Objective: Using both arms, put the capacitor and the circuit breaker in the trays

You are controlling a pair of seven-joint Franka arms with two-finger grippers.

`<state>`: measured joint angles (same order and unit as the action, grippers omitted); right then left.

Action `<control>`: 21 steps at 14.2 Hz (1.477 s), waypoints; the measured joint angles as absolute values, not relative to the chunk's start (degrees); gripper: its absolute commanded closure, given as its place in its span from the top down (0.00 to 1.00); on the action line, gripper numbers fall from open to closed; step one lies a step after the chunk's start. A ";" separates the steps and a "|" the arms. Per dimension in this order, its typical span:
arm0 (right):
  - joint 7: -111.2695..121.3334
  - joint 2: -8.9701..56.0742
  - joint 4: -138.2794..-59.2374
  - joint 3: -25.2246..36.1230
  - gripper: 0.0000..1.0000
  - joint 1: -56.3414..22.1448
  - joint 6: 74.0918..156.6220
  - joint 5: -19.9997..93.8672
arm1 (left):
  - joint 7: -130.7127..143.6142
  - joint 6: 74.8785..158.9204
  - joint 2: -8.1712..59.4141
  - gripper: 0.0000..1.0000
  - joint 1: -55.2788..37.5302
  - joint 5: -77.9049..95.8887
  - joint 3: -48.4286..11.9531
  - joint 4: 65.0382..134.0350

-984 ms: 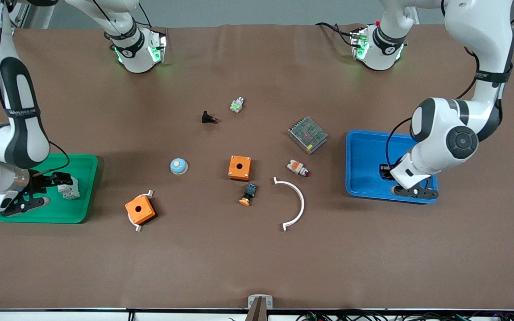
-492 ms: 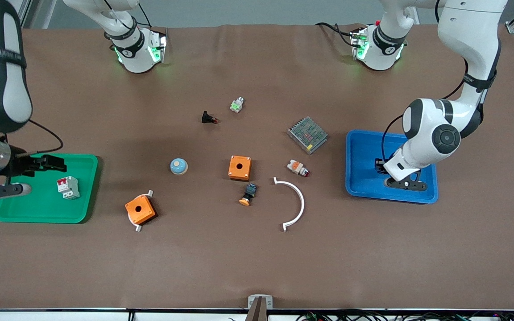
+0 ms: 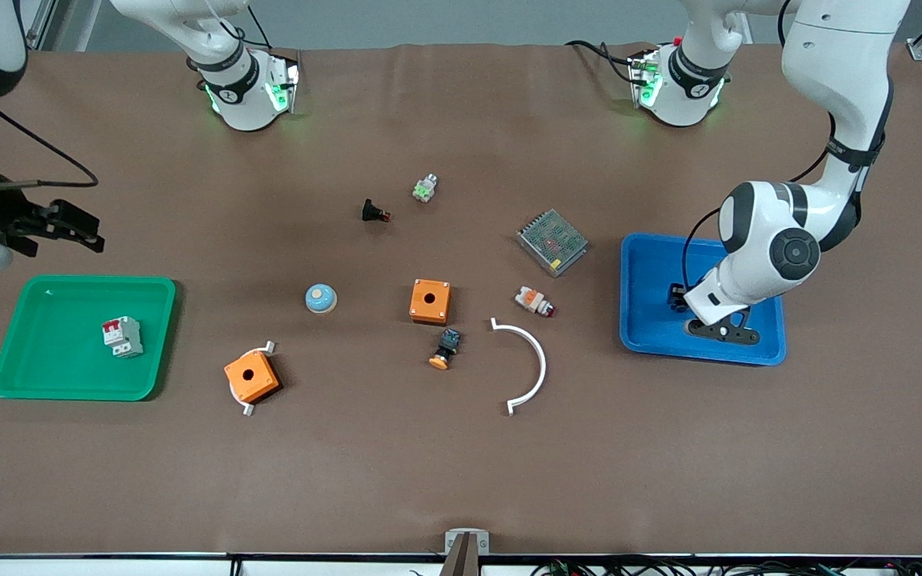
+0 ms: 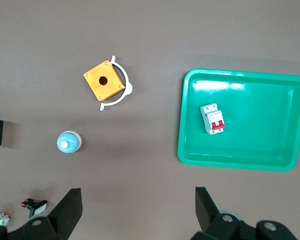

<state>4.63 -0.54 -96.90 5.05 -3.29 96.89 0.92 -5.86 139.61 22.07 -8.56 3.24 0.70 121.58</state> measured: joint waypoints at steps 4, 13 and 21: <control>4.50 -2.65 -97.38 5.23 1.00 -3.27 94.84 0.92 | -5.78 139.59 19.00 1.00 -8.56 3.24 0.70 118.68; 4.34 -6.28 -97.46 5.76 1.00 -3.25 92.47 0.92 | 6.07 117.98 11.44 1.00 -8.09 3.24 1.29 100.82; 4.31 -6.39 -98.19 5.79 1.00 -3.25 92.46 0.92 | 4.17 107.86 0.13 1.00 -5.14 2.12 1.38 96.61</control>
